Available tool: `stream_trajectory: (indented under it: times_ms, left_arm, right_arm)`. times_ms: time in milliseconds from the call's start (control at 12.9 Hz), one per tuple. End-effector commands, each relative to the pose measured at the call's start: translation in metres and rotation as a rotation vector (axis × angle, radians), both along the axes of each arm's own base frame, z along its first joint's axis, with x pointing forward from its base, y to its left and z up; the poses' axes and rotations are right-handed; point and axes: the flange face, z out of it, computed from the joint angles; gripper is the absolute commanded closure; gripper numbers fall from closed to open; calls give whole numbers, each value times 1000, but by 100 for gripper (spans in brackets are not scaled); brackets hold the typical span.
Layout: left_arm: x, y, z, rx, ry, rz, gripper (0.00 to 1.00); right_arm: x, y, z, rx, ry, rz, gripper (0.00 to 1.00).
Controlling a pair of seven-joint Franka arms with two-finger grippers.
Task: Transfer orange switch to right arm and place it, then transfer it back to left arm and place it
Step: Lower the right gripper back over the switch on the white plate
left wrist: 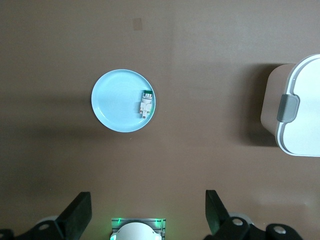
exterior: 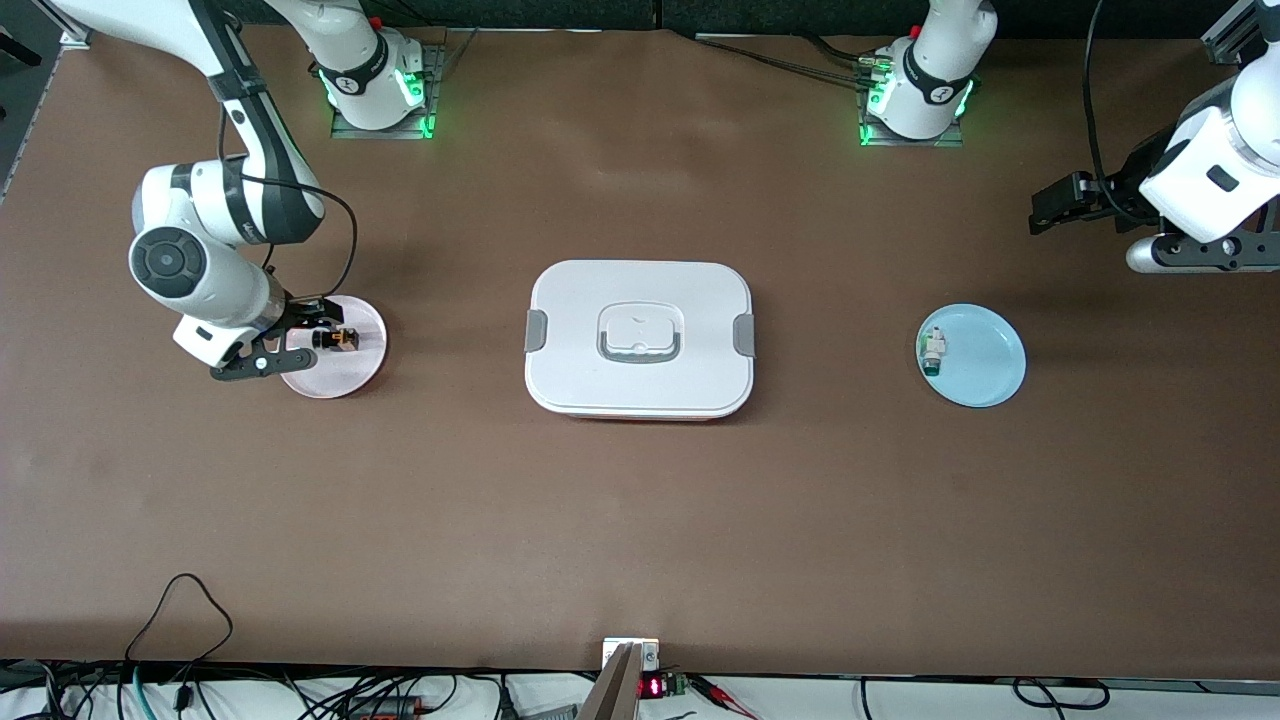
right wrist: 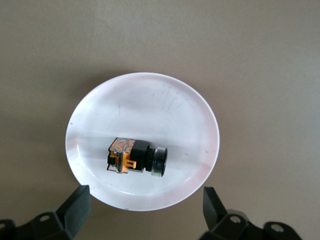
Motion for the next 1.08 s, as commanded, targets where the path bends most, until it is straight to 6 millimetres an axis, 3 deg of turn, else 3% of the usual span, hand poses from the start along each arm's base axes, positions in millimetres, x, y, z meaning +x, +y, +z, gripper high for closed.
stream_trajectory:
  times_ms: [0, 309, 618, 1005]
  left_arm:
    - [1, 2, 2, -21, -3, -8, 0]
    - [1, 2, 3, -21, -5, -10, 0]
    - [1, 2, 2, -23, -4, -20, 0]
    - [1, 2, 3, -23, -5, -20, 0]
  right_arm:
    - [-1, 4, -23, -4, 2, 8, 0]
    - [-1, 7, -56, 11, 16, 19, 0]
    - [-1, 7, -71, -6, 11, 57, 0]
    - [-5, 7, -79, -25, 9, -55, 0]
